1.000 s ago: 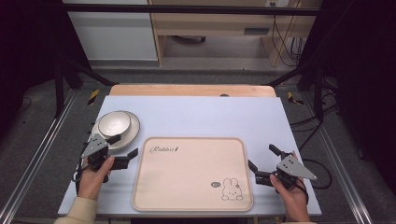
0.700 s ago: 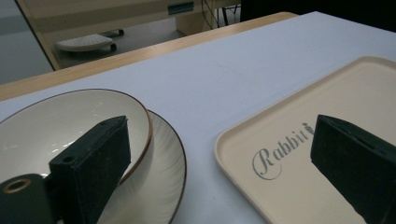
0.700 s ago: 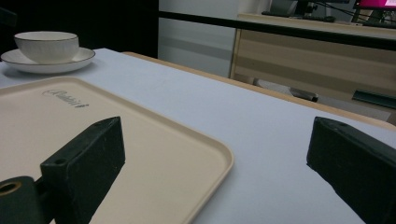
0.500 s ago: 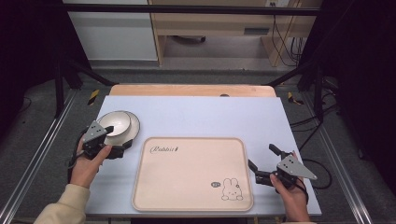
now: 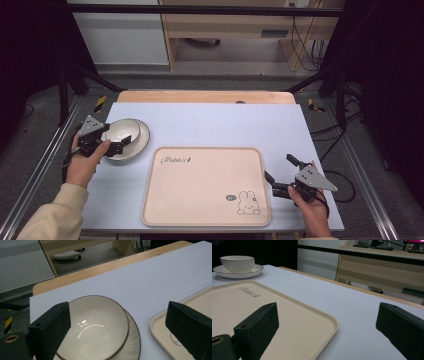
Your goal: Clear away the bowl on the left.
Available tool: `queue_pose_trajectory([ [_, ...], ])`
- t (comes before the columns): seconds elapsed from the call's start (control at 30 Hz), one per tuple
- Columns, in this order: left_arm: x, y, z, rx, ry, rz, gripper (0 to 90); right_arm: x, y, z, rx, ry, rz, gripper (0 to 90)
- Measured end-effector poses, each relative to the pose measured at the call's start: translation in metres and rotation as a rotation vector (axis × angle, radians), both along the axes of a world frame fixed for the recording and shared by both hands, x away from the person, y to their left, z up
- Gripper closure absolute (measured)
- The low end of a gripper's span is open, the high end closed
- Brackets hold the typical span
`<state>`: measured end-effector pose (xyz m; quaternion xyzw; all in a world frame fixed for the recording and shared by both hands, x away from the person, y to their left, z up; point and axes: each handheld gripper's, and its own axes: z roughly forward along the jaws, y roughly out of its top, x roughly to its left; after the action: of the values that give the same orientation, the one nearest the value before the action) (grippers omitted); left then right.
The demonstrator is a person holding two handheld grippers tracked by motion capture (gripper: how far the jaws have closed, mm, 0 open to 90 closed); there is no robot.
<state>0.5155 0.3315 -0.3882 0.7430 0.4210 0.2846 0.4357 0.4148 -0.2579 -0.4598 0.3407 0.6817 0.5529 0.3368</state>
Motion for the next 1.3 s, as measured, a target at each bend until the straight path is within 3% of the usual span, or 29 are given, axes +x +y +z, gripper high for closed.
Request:
queue_pose_trajectory([
  [0.07,0.003,0.003,0.001,-0.003,0.002,0.012,6.0,0.000,0.000,0.000,-0.002,0.001,0.000,4.7],
  [0.2,0.015,0.014,0.001,-0.054,0.007,0.065,6.3,-0.001,0.001,0.000,-0.003,0.001,0.007,4.7],
  [0.4,0.031,0.023,0.000,-0.079,0.032,0.119,7.5,-0.001,0.003,0.000,-0.004,0.000,0.013,4.6],
  [0.7,0.047,0.021,0.004,-0.050,0.040,0.151,11.2,0.003,0.004,-0.001,0.004,0.007,0.010,4.5],
  [0.97,0.050,0.029,-0.004,-0.025,0.116,0.236,25.6,0.002,0.006,0.000,0.001,0.011,0.014,4.5],
  [1.17,0.051,0.031,-0.011,-0.022,0.168,0.259,38.1,0.004,0.010,-0.002,-0.014,0.017,0.022,4.4],
  [1.23,0.052,0.031,-0.014,-0.010,0.193,0.271,40.4,0.004,0.010,-0.002,-0.016,0.016,0.021,4.4],
  [1.27,0.054,0.032,-0.018,0.004,0.224,0.285,42.6,0.004,0.009,-0.001,-0.010,0.017,0.019,4.4],
  [1.3,0.054,0.032,-0.018,0.004,0.224,0.285,43.5,0.004,0.009,-0.001,-0.010,0.017,0.019,4.4],
])
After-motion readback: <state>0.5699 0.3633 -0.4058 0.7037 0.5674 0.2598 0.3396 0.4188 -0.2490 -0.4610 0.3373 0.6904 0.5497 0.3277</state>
